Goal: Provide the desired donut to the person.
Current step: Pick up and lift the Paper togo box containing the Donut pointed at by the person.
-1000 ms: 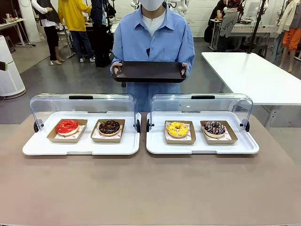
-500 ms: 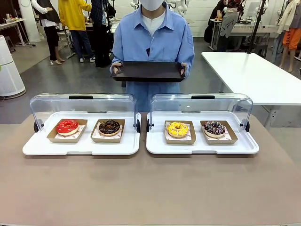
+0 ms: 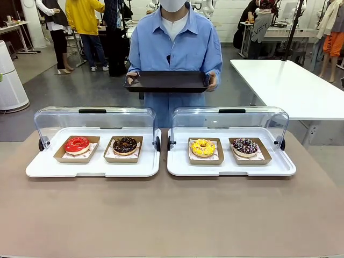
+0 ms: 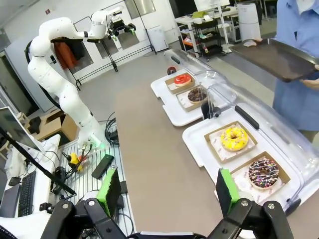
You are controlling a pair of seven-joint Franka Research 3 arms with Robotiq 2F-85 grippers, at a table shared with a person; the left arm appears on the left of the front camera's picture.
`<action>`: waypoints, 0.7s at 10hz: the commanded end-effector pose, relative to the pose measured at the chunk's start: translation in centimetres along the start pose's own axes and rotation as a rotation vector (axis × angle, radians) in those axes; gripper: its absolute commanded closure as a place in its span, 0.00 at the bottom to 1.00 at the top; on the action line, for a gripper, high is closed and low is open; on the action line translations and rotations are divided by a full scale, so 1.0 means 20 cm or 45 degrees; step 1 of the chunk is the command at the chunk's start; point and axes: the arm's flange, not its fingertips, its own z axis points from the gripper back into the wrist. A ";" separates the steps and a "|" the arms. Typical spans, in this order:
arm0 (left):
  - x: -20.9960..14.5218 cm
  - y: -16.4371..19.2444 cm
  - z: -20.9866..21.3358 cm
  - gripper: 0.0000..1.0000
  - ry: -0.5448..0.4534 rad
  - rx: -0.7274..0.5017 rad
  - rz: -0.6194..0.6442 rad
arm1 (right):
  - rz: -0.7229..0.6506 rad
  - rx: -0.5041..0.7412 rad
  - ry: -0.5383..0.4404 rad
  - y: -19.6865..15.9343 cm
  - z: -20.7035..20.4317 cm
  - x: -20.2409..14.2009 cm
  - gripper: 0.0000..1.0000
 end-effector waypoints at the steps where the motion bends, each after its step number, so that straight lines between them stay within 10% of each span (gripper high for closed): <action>1: 0.00 -0.01 0.01 0.00 -0.006 -0.003 -0.001 | -0.006 0.015 -0.006 0.00 0.00 -0.01 0.00; 7: 0.00 -0.01 0.01 0.00 -0.006 -0.003 -0.001 | -0.006 0.015 -0.006 0.00 0.00 -0.01 0.00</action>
